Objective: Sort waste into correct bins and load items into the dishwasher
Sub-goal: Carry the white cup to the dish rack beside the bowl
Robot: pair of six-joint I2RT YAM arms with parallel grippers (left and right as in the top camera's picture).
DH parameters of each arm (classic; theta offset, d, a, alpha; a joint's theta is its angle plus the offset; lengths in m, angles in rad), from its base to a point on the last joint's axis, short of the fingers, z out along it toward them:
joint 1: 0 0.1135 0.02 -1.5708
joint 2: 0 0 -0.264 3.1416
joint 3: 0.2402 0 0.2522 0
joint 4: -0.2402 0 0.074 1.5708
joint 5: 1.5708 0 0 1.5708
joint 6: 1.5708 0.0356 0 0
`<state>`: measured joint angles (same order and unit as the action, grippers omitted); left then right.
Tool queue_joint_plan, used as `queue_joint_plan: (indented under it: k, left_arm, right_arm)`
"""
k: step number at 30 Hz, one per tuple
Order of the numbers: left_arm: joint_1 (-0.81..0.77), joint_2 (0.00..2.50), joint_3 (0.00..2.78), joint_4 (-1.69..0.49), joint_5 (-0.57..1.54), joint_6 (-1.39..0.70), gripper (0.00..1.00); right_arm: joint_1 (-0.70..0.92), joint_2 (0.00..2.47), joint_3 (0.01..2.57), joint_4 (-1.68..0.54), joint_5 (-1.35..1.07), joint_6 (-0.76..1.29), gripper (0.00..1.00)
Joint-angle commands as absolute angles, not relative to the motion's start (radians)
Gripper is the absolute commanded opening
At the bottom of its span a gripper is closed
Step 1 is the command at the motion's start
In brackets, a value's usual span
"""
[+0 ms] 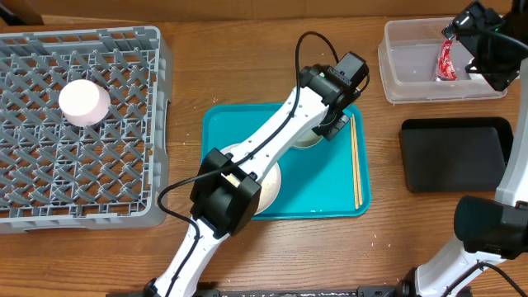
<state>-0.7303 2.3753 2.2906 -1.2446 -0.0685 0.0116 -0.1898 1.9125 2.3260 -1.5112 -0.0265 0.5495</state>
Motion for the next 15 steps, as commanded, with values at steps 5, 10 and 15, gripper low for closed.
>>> queue_joint_plan:
  k: [5,10,15]
  left_arm:
    - [-0.558,2.140,2.582,-1.365,-0.056,-0.107,0.04]
    - [-0.258,2.017,2.597,-1.443,0.192,-0.143,0.04]
    - [0.128,2.011,2.592,-1.572,0.525,-0.104,0.04]
  right_arm:
    - [-0.192,1.912,2.335,-1.509,-0.027,0.554,1.00]
    - [-0.192,1.912,2.335,-1.509,-0.028,0.554,1.00]
    - [-0.192,1.912,2.335,-1.509,-0.028,0.554,1.00]
